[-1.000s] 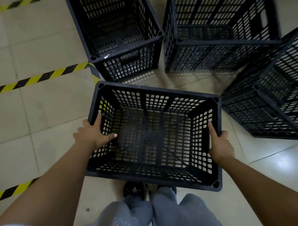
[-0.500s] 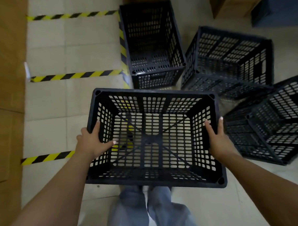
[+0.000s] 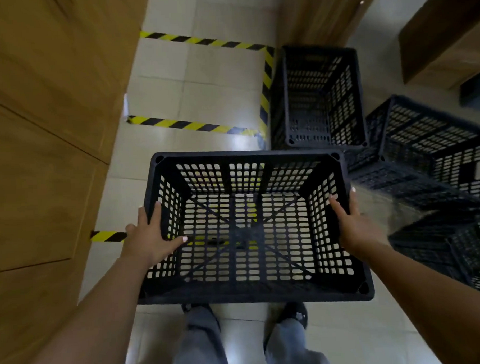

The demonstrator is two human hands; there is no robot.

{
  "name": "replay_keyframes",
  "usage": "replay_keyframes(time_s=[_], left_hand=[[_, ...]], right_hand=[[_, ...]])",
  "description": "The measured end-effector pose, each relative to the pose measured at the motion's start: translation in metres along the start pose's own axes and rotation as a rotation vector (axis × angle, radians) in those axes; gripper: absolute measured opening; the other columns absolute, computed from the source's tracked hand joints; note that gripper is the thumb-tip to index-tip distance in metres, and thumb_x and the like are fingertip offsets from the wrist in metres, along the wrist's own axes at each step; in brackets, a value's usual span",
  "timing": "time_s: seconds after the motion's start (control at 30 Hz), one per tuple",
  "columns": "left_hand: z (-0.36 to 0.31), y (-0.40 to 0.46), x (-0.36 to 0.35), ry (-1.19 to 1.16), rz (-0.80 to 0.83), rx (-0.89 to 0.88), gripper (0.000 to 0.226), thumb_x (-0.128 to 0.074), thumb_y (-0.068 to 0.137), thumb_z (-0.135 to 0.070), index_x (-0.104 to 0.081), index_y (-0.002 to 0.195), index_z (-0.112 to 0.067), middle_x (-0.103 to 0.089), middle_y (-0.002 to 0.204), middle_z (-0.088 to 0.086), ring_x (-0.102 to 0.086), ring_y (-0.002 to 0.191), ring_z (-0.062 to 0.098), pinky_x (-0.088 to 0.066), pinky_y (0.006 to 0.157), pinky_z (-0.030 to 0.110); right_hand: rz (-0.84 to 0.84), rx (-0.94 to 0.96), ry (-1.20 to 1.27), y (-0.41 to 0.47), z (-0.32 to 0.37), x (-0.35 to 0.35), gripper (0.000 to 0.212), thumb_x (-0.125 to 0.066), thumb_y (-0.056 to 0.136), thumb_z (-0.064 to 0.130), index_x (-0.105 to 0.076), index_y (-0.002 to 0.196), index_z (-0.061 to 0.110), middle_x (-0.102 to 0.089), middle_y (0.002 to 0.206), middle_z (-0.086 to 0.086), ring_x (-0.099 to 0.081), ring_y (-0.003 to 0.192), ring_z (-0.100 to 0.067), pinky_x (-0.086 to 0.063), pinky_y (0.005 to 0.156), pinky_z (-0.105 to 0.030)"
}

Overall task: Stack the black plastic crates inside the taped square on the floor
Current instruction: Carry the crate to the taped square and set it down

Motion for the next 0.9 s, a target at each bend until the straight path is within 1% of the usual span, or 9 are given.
replay_keyframes(time_s=[0.13, 0.2, 0.3, 0.47, 0.63, 0.73, 0.77, 0.83, 0.9], left_hand=[[0.051, 0.027, 0.037, 0.003, -0.037, -0.045, 0.106, -0.054, 0.076, -0.073, 0.004, 0.154, -0.030, 0.000, 0.162, 0.012, -0.022, 0.139, 0.047, -0.027, 0.112, 0.048], [0.069, 0.041, 0.053, 0.009, -0.033, -0.050, 0.105, -0.054, 0.077, -0.072, 0.004, 0.154, -0.030, 0.002, 0.162, 0.010, -0.021, 0.139, 0.048, -0.027, 0.112, 0.049], [0.090, 0.056, 0.079, -0.031, -0.039, 0.005, 0.101, -0.056, 0.081, -0.067, 0.003, 0.155, -0.030, 0.005, 0.162, 0.010, -0.015, 0.142, 0.047, -0.023, 0.114, 0.050], [0.109, 0.093, 0.103, -0.040, -0.040, 0.033, 0.101, -0.053, 0.078, -0.072, -0.001, 0.155, -0.032, 0.010, 0.163, 0.006, -0.011, 0.144, 0.046, -0.020, 0.117, 0.053], [0.112, 0.140, 0.124, -0.055, -0.062, 0.004, 0.098, -0.055, 0.080, -0.069, -0.005, 0.155, -0.031, 0.007, 0.163, 0.004, -0.012, 0.145, 0.044, -0.019, 0.117, 0.052], [0.118, 0.179, 0.128, -0.033, -0.049, -0.049, 0.096, -0.054, 0.080, -0.070, -0.006, 0.155, -0.032, 0.006, 0.163, 0.004, -0.012, 0.146, 0.041, -0.018, 0.117, 0.051], [0.120, 0.193, 0.128, -0.035, -0.046, -0.072, 0.096, -0.054, 0.080, -0.070, -0.007, 0.155, -0.032, 0.006, 0.163, 0.004, -0.012, 0.146, 0.040, -0.018, 0.117, 0.051], [0.121, 0.223, 0.128, -0.043, -0.041, -0.109, 0.096, -0.054, 0.080, -0.069, -0.006, 0.155, -0.033, 0.007, 0.163, 0.001, -0.010, 0.147, 0.039, -0.018, 0.117, 0.051], [0.122, 0.249, 0.125, -0.027, -0.018, -0.115, 0.095, -0.054, 0.081, -0.068, -0.004, 0.155, -0.033, 0.009, 0.163, -0.001, -0.008, 0.146, 0.041, -0.019, 0.116, 0.050]], right_hand=[[0.018, 0.009, 0.034, 0.021, 0.062, 0.008, 0.093, -0.056, 0.084, 0.005, -0.003, 0.150, 0.042, 0.023, 0.159, -0.008, -0.055, 0.109, -0.035, -0.054, 0.083, -0.042], [0.016, 0.026, 0.039, 0.034, 0.088, 0.013, 0.093, -0.058, 0.083, 0.006, -0.005, 0.150, 0.042, 0.021, 0.159, -0.009, -0.054, 0.111, -0.036, -0.053, 0.085, -0.041], [0.023, 0.044, 0.037, 0.051, 0.121, 0.019, 0.094, -0.061, 0.082, 0.008, -0.006, 0.151, 0.041, 0.019, 0.160, -0.010, -0.053, 0.113, -0.036, -0.051, 0.087, -0.039], [0.001, 0.080, 0.038, 0.086, 0.158, 0.032, 0.095, -0.060, 0.080, 0.006, -0.007, 0.151, 0.040, 0.016, 0.160, -0.010, -0.054, 0.109, -0.038, -0.051, 0.087, -0.039], [-0.030, 0.060, 0.034, 0.120, 0.180, 0.043, 0.092, -0.056, 0.083, 0.003, -0.005, 0.152, 0.037, 0.017, 0.160, -0.011, -0.055, 0.103, -0.036, -0.051, 0.078, -0.037], [-0.030, 0.028, 0.005, 0.142, 0.193, 0.036, 0.092, -0.059, 0.084, 0.007, -0.005, 0.152, 0.037, 0.018, 0.160, -0.013, -0.056, 0.102, -0.033, -0.046, 0.070, -0.032], [-0.027, 0.032, -0.011, 0.151, 0.198, 0.032, 0.092, -0.061, 0.084, 0.009, -0.005, 0.152, 0.036, 0.019, 0.159, -0.014, -0.056, 0.101, -0.032, -0.046, 0.070, -0.031], [-0.023, 0.023, -0.018, 0.170, 0.208, 0.024, 0.093, -0.064, 0.084, 0.013, -0.003, 0.152, 0.036, 0.020, 0.159, -0.016, -0.056, 0.103, -0.033, -0.050, 0.076, -0.033], [-0.022, -0.003, -0.001, 0.190, 0.218, 0.010, 0.094, -0.063, 0.084, 0.015, -0.002, 0.152, 0.036, 0.020, 0.159, -0.015, -0.057, 0.104, -0.035, -0.051, 0.078, -0.034]])
Point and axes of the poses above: each hand's wrist, its own y-axis towards the middle knuckle, its own x-axis out of the back of the hand, z = x × y, the point moved 7 cm from there along y, towards the middle knuckle
